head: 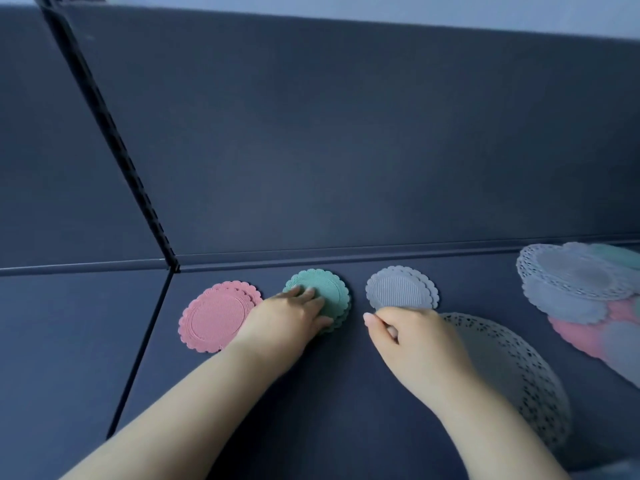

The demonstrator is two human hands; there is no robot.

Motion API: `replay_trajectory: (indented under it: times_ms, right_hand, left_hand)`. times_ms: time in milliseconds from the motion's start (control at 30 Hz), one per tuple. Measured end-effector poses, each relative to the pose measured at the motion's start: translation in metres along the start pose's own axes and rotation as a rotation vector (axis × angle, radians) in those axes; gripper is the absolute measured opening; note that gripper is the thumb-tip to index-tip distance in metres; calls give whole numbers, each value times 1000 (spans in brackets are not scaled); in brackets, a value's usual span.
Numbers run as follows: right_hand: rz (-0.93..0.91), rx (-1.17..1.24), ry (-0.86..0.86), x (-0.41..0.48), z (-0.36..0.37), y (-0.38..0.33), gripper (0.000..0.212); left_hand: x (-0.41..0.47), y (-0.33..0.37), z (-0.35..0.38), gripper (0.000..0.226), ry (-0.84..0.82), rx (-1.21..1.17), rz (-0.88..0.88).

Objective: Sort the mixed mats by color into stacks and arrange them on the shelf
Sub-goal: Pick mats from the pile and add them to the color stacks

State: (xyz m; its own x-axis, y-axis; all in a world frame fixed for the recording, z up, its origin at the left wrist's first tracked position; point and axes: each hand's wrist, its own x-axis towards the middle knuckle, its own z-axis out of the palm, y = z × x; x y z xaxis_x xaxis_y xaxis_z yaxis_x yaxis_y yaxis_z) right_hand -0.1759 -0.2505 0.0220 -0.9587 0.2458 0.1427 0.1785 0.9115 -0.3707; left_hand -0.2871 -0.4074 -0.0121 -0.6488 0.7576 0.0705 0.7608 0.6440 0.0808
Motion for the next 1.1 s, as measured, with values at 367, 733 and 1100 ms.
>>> replay_trajectory:
  times_ms: [367, 733, 1100]
  right_hand:
    - [-86, -84, -53, -8, -10, 12, 37]
    - [-273, -136, 92, -71, -79, 131, 26]
    - [-221, -124, 123, -147, -118, 263, 40]
  left_hand:
    - [-15, 35, -24, 49, -7, 151, -42]
    - [-12, 195, -28, 36, 346, 88, -43]
    - [-1, 344, 9, 38, 311, 38, -82]
